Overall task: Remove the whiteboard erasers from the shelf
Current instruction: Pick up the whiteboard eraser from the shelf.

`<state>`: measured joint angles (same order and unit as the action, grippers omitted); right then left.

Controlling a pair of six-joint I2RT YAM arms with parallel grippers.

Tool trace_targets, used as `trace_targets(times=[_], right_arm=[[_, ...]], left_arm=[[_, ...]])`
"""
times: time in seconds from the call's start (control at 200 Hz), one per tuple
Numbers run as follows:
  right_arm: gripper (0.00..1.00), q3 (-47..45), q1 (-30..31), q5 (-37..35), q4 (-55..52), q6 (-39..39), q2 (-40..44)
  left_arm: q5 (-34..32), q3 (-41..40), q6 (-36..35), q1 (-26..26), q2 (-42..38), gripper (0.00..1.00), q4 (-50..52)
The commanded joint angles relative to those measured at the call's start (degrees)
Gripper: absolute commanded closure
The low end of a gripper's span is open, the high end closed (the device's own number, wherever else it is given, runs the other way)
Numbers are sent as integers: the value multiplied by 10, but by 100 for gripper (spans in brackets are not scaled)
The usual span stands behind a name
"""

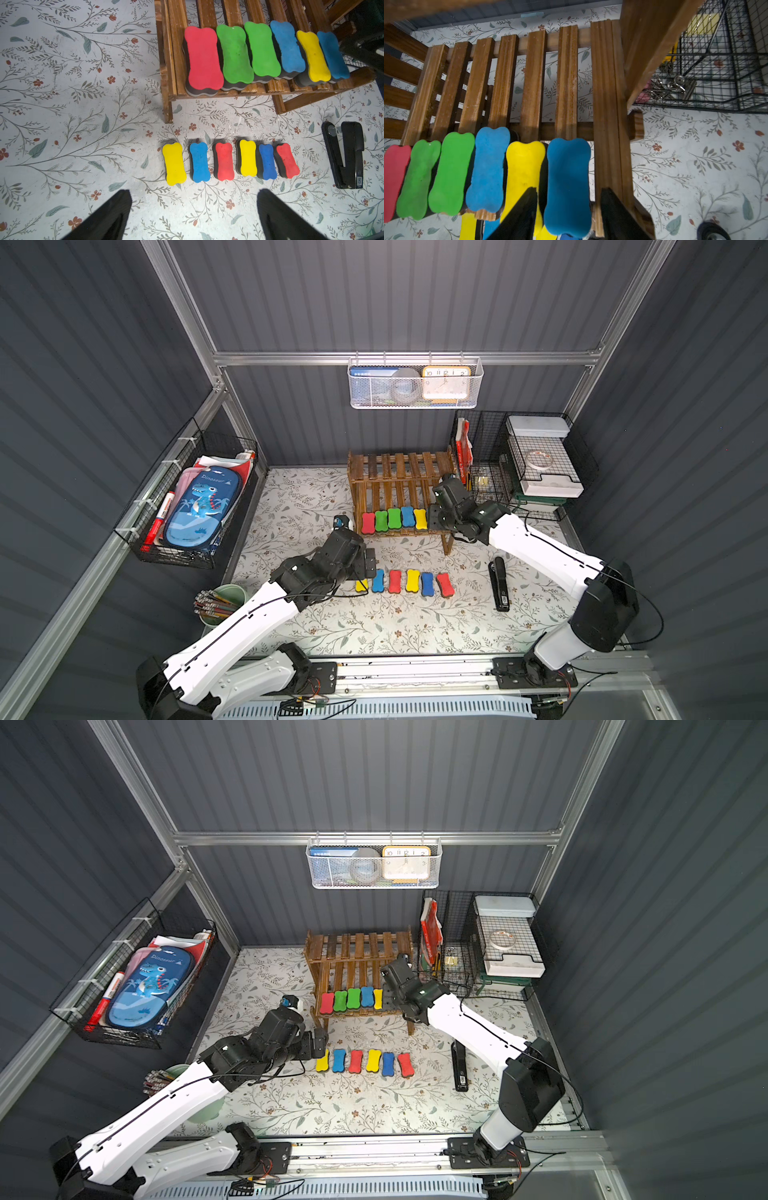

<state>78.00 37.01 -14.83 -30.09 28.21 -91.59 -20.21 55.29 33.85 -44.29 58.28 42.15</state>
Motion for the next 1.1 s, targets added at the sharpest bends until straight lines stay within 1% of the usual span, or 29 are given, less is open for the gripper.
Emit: trace_targets(times=[0.0,0.39,0.905,1.096], right_arm=[[46,20,3,-15,-4,-6,-11],[50,18,0,-17,-7,0,-31],[50,-12,-1,-11,-5,21,-43],[57,-19,0,-13,0,25,-36]], left_arm=[[-10,-9,-15,-3,-8,1,17],[-19,-13,-15,-3,-7,1,27],[-28,-18,-8,-3,0,1,31],[-29,-16,-7,-2,3,1,32]])
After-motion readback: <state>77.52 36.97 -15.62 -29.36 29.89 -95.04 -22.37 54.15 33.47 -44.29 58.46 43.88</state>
